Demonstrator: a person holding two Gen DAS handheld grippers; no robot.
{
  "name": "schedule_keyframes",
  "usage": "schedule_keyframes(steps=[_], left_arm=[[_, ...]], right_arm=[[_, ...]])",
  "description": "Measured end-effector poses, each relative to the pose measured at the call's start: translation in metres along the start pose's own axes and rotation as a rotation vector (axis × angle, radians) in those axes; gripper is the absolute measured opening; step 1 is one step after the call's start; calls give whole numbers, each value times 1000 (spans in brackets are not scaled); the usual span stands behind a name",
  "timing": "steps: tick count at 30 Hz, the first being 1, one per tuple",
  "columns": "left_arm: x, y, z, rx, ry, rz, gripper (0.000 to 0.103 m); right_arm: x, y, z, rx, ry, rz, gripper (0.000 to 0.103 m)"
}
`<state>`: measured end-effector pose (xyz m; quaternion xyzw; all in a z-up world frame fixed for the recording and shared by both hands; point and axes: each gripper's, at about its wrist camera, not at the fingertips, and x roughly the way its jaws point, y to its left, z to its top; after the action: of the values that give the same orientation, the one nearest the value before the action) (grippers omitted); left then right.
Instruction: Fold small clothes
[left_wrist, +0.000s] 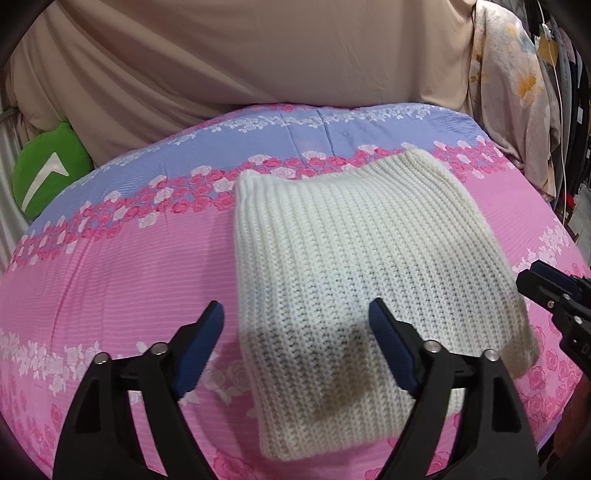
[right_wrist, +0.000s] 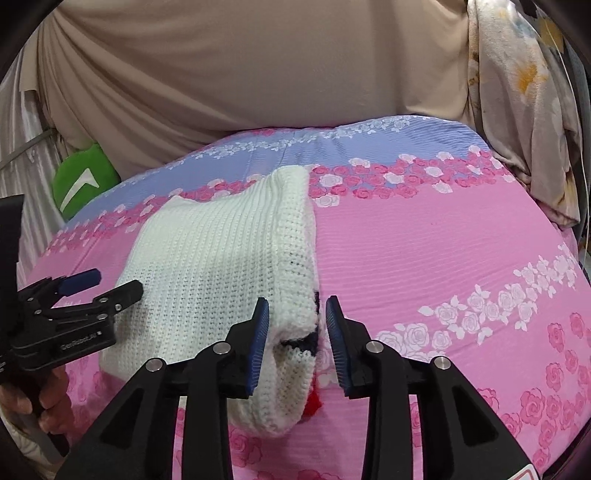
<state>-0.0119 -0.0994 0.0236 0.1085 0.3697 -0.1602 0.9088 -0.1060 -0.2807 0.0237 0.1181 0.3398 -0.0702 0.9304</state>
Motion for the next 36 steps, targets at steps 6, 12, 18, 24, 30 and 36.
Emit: schedule_keyframes(steps=[6, 12, 18, 24, 30, 36], left_arm=[[-3, 19, 4, -45, -4, 14, 91], [28, 38, 9, -132, 79, -113, 94], [58, 45, 7, -218, 150, -249, 98], [73, 38, 7, -238, 175, -303, 98], [80, 27, 12, -217, 170, -301, 98], [88, 27, 14, -218, 167, -311, 98]], right_arm=[[20, -23, 5, 125, 46, 75, 53], [49, -28, 12, 156, 112, 179, 66], [83, -32, 9, 222, 190, 283, 70], [99, -31, 9, 239, 209, 356, 74], [104, -26, 10, 210, 182, 366, 78], [107, -27, 12, 182, 158, 376, 79]])
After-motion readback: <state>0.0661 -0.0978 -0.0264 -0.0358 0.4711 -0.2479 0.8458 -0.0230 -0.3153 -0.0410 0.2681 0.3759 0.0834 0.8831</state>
